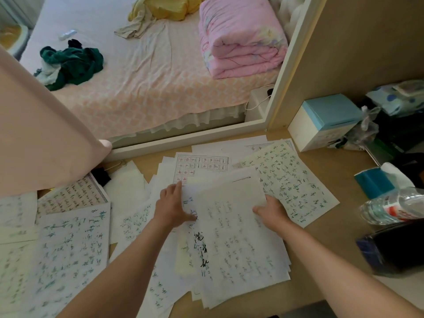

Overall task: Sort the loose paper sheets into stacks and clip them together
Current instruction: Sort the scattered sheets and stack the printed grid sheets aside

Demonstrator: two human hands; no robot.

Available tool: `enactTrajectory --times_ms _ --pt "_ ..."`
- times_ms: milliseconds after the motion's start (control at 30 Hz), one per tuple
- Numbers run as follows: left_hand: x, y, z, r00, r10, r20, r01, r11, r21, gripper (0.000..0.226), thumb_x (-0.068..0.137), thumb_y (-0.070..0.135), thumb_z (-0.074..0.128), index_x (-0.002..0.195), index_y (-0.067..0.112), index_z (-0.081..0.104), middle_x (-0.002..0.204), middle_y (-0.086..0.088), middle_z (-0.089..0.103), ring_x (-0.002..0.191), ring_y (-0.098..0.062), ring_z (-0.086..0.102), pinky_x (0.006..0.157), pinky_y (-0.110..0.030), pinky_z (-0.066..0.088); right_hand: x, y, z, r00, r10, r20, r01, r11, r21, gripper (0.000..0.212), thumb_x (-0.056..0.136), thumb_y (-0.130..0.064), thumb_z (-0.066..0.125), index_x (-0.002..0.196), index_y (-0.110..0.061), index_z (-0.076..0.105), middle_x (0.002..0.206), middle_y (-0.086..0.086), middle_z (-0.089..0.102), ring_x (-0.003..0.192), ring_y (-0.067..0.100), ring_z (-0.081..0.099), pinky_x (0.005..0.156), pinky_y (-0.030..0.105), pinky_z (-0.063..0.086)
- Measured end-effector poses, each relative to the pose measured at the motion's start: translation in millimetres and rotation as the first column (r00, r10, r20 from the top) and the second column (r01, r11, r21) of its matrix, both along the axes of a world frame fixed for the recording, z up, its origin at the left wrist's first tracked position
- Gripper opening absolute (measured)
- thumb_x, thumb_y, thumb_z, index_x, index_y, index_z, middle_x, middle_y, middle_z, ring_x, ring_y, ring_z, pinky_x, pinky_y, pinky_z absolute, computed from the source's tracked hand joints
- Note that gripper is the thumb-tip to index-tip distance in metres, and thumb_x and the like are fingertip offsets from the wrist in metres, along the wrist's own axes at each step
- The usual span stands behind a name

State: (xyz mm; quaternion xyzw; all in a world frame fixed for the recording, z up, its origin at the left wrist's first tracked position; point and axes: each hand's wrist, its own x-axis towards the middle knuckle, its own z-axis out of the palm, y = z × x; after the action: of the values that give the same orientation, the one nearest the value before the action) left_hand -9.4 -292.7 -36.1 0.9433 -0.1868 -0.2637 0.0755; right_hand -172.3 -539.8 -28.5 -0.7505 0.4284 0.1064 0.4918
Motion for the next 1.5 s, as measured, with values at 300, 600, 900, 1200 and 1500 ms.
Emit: enactTrajectory --times_ms 300,600,900,1200,1500 --pt "22 -4 1 0.957 0.279 -0.078 -0.289 0.932 -0.219 0.025 0.085 0.034 0.072 0.108 0.034 0.062 0.103 0.009 0.071 0.102 -0.020 0.064 0.098 -0.040 0.040 -2 -7 -1 0.999 0.036 0.039 -0.037 0.998 0.047 0.010 0.084 -0.013 0.065 0.090 -0.018 0.071 0.089 0.001 0.075 0.087 0.025 0.071 0.080 0.045 0.060" --pt "11 -38 14 0.756 0.407 -0.512 -0.639 0.626 -0.447 0.041 0.094 0.028 0.064 0.130 0.014 0.051 0.114 0.000 0.060 0.098 -0.018 0.061 0.082 -0.034 0.049 20 11 -12 1.000 -0.008 -0.014 0.004 0.974 -0.226 0.028 0.086 -0.011 0.058 0.113 -0.011 0.063 0.114 0.005 0.056 0.096 0.025 0.058 0.074 0.028 0.046" --pt "10 -33 4 0.605 0.426 -0.672 -0.750 0.587 -0.303 0.046 0.078 0.012 0.081 0.119 0.006 0.061 0.109 -0.014 0.069 0.094 -0.033 0.069 0.079 -0.044 0.059 28 33 -22 0.975 -0.223 -0.021 0.218 0.967 -0.133 0.024 0.085 -0.008 0.053 0.102 -0.022 0.062 0.113 0.002 0.051 0.091 0.022 0.059 0.082 0.036 0.054" --pt "-31 -17 4 0.558 0.319 -0.766 -0.767 0.551 -0.329 0.035 0.084 0.009 0.075 0.117 0.009 0.064 0.107 -0.013 0.074 0.094 -0.030 0.072 0.079 -0.044 0.061 16 37 -19 0.951 -0.310 0.017 0.310 0.945 -0.109 0.013 0.093 -0.010 0.051 0.102 -0.020 0.054 0.105 0.002 0.066 0.089 0.022 0.060 0.076 0.034 0.052" --pt "-24 18 26 0.533 0.312 -0.787 -0.816 0.435 -0.380 0.030 0.083 0.001 0.073 0.112 0.003 0.066 0.106 -0.016 0.074 0.093 -0.033 0.073 0.081 -0.046 0.059 20 49 11 0.977 -0.154 0.149 0.162 0.986 -0.043 0.078 0.084 -0.032 0.071 0.148 -0.023 0.029 0.141 -0.003 0.038 0.129 0.016 0.041 0.103 0.033 0.041"
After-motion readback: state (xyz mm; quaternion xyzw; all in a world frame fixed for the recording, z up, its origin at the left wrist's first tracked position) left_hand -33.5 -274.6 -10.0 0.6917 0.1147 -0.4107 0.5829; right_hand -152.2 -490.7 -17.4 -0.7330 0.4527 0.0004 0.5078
